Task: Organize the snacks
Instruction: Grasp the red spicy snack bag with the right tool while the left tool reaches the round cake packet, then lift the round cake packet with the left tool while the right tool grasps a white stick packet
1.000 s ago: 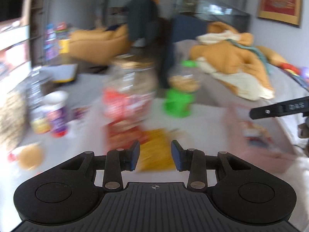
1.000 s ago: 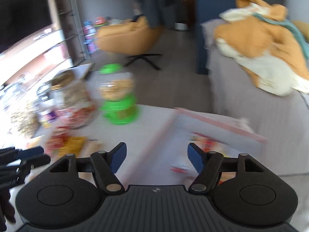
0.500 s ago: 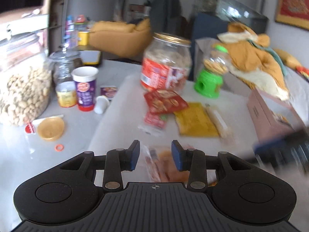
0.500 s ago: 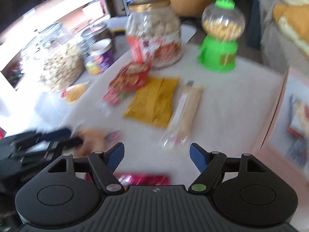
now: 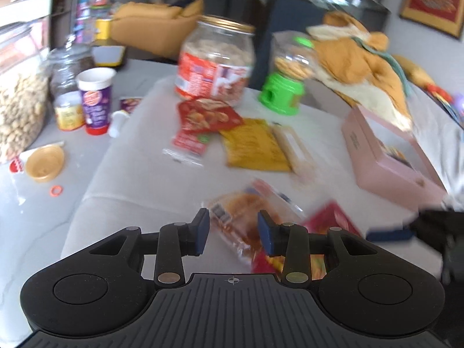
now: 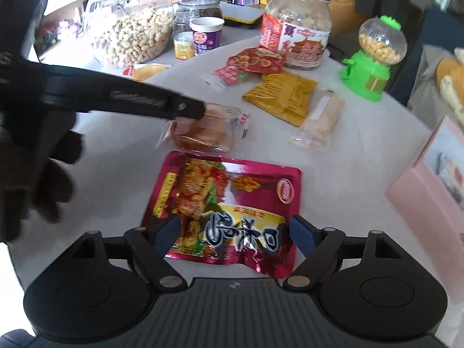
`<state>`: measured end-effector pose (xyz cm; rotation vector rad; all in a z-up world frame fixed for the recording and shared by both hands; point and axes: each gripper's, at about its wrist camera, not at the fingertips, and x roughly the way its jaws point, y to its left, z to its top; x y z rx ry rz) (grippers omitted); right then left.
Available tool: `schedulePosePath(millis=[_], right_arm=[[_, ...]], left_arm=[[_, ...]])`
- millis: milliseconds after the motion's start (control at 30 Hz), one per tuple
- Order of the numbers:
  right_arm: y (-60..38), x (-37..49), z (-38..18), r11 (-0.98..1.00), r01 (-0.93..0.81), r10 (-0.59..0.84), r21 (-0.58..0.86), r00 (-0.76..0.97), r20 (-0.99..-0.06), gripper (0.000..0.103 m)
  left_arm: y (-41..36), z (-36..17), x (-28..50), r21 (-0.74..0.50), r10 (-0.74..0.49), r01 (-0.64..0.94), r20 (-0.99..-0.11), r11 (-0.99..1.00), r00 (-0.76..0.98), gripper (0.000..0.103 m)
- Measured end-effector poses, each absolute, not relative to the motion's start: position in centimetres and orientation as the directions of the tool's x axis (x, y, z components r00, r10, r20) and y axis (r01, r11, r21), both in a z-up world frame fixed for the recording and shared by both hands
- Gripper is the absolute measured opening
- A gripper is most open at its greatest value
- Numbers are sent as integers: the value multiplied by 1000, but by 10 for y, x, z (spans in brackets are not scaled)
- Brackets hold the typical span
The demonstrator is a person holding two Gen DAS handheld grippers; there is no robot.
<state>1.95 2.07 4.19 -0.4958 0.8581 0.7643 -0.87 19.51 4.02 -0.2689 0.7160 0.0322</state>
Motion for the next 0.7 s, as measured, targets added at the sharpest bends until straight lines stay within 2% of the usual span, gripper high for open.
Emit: schedulePosePath(millis=[100, 167, 300, 400, 533, 633, 700], right_arm=[[3, 33, 44, 681, -722, 356, -119, 469, -808, 84], [-10, 41, 51, 703, -703, 358, -108, 481, -800, 84], [-19, 67, 73, 745, -667, 405, -13, 468, -786, 84], [-5, 105, 83, 786, -611, 441, 89, 454, -774, 82], [27, 154, 71, 839, -529, 414, 126, 470, -780, 65], [44, 174, 52, 853, -509, 370, 113, 438, -820, 37], [38, 172, 49, 836, -521, 411, 171, 389, -825, 29]], left_arm=[[188, 46, -17, -204, -71, -68, -604, 977, 794, 41], [180, 51, -17, -127, -56, -22, -580, 992, 812, 41], [155, 48, -7, 44, -67, 117, -604, 992, 794, 42], [141, 38, 3, 147, -18, 145, -637, 978, 770, 44], [133, 30, 9, 225, 28, 153, -642, 962, 767, 47], [139, 30, 15, 201, 34, 126, -645, 971, 763, 48], [141, 30, 18, 189, 44, 103, -644, 977, 764, 49]])
